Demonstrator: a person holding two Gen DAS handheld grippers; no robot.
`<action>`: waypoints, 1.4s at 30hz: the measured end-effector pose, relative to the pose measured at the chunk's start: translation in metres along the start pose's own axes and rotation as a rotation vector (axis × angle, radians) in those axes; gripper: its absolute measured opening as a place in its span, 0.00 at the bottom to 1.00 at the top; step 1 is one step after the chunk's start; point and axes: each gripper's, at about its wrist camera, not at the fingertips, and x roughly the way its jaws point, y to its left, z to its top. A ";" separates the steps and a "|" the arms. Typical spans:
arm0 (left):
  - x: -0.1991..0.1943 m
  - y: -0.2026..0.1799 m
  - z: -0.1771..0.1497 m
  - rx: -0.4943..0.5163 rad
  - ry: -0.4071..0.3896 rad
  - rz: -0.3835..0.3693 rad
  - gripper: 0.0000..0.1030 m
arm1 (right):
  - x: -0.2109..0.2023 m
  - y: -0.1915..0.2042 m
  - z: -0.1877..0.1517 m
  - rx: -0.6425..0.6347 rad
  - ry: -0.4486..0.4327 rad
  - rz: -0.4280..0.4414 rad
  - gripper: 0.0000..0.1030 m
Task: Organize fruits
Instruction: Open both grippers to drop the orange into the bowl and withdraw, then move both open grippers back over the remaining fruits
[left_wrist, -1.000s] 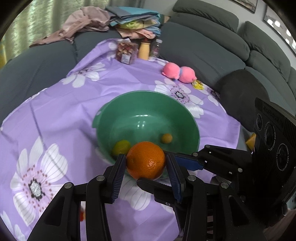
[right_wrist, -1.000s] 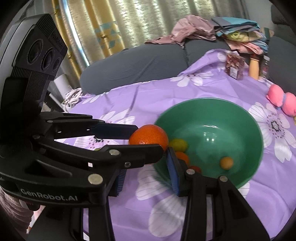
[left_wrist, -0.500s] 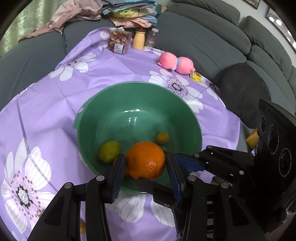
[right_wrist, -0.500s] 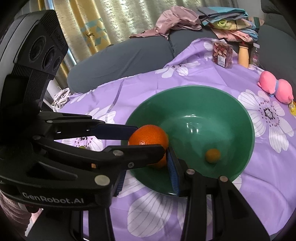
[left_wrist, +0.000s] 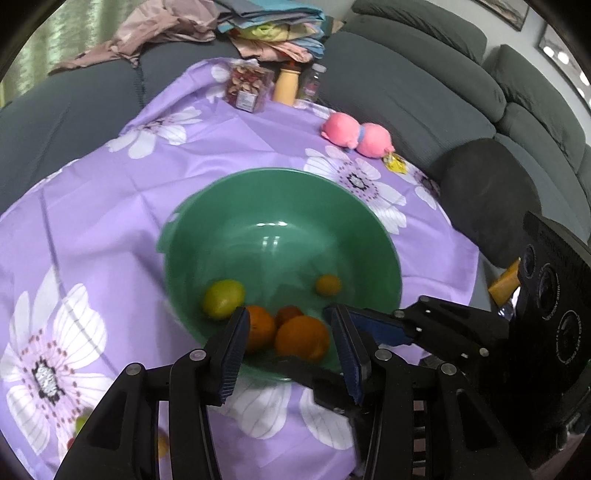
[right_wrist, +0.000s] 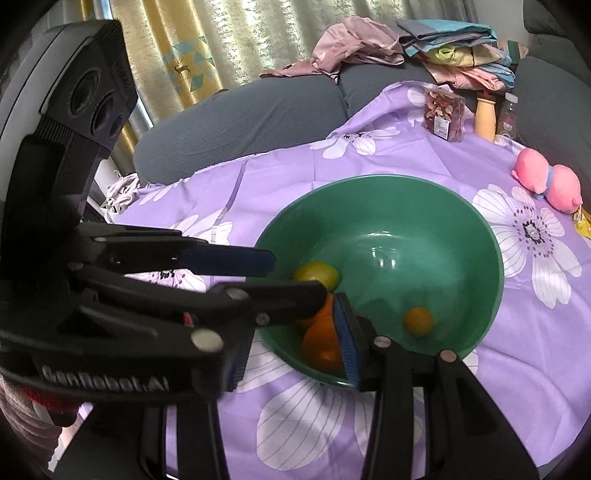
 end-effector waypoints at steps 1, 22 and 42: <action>-0.002 0.002 0.000 -0.004 -0.005 0.009 0.44 | -0.001 0.002 0.000 -0.004 -0.001 -0.002 0.43; -0.079 0.053 -0.065 -0.161 -0.110 0.213 0.70 | -0.029 0.059 -0.011 -0.145 -0.017 -0.029 0.64; -0.116 0.095 -0.140 -0.311 -0.102 0.273 0.72 | -0.018 0.116 -0.026 -0.267 0.042 0.040 0.71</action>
